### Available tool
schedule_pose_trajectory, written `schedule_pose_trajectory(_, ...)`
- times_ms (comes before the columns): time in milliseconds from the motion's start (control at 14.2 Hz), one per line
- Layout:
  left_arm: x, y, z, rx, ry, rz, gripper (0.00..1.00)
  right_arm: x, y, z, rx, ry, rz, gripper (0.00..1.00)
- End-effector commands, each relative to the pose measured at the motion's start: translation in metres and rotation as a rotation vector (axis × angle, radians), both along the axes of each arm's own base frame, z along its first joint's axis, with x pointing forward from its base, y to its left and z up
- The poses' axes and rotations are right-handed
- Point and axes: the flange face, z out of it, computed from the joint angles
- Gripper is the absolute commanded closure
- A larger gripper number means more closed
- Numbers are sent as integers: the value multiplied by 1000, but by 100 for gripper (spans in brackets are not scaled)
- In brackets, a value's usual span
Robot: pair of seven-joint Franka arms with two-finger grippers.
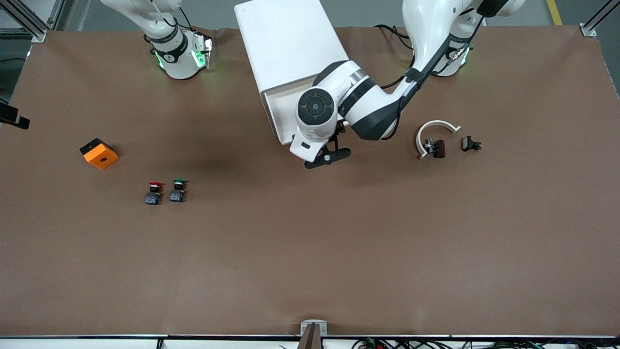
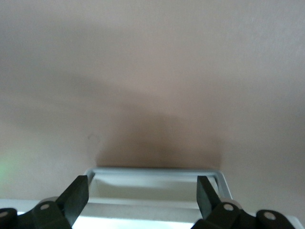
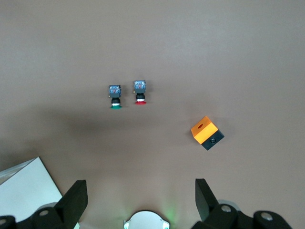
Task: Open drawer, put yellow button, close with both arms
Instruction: 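Push the drawer back into the cabinet with the left gripper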
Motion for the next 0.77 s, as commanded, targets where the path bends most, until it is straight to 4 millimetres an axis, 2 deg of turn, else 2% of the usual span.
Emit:
schedule_pose_trajectory(0,-16,-5,7,-10,57,45,0,-4,4,5,-3,5,3,0)
schedule_pose_trajectory(281,-25,-13,5,-40,128,101,0,-8,15,7,-5,15,21,0)
schedule_pose_trajectory(493,-33,-21,5,-58,165,111,0,-25,27,10,-7,-4,38,0)
schedule_pose_trajectory(704,-44,-30,-6,-84,252,139,0,-46,33,7,-3,-32,42,0)
